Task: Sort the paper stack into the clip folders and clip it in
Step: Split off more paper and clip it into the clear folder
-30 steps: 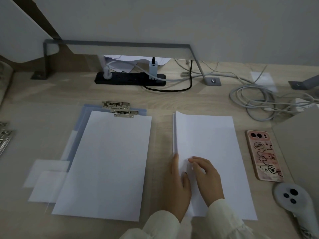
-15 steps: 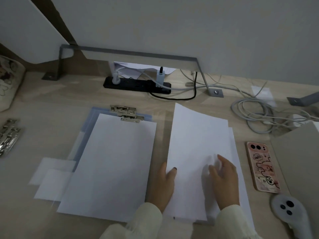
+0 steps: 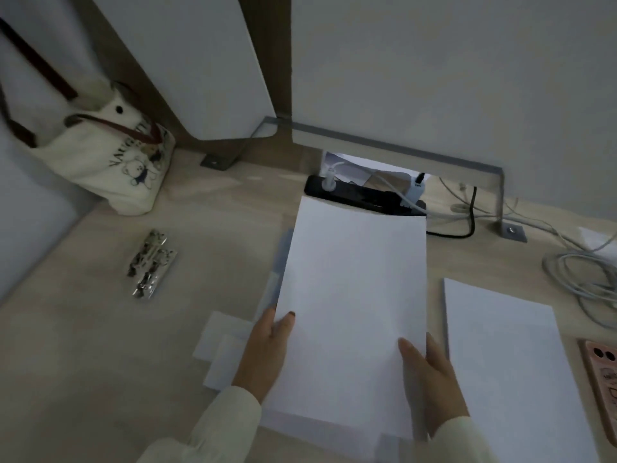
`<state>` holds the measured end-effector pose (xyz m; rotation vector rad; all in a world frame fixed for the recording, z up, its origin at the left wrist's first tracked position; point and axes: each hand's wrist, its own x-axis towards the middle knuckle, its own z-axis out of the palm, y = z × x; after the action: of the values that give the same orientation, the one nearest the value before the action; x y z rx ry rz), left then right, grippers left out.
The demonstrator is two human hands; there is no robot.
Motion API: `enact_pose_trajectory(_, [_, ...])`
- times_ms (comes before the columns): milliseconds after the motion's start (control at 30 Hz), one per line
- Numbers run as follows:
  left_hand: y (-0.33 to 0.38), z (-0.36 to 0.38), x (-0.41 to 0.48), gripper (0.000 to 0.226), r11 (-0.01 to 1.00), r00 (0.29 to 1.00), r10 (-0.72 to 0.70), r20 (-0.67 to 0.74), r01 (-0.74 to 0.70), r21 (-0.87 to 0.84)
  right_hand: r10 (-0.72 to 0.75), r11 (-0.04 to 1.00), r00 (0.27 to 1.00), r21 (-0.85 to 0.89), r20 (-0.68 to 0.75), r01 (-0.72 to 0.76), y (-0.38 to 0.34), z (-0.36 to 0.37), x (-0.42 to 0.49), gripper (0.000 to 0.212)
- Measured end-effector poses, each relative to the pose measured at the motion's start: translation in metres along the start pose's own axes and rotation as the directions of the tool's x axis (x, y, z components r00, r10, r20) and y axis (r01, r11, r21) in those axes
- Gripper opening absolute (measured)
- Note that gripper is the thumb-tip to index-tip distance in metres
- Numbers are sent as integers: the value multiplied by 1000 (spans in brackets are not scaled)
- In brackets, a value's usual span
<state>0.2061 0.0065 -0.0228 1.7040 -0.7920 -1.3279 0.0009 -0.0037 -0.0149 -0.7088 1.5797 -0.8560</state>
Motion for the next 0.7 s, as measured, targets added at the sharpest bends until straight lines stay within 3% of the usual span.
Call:
enact_pose_trajectory(167, [-10, -100, 25, 15, 998, 979, 14, -202, -3, 58, 48, 998, 999, 39, 16, -49, 11, 104, -11, 17])
enact_pose_trajectory(267, [-14, -156, 44, 12, 989, 917, 90, -390, -36, 145, 72, 995, 996, 60, 56, -76, 19, 151, -12, 18])
enact_pose_trajectory(333, [-23, -190, 65, 19, 965, 877, 88, -473, 44, 260, 85, 995, 994, 55, 64, -89, 24, 175, -11, 17])
enact_pose_trajectory(500, [-47, -221, 98, 13, 923, 939, -54, -340, 177, 341, 117, 993, 992, 20, 41, -118, 35, 201, -10, 16])
enact_pose_trajectory(567, [-50, -223, 98, 9, 932, 944, -55, -326, 166, 322, 140, 990, 990, 8, 35, -140, 39, 202, -12, 16])
enact_pose_trajectory(700, [-51, -230, 101, 24, 963, 971, -26, -238, 88, 254, 156, 987, 985, 25, 69, -158, 39, 199, -13, 18])
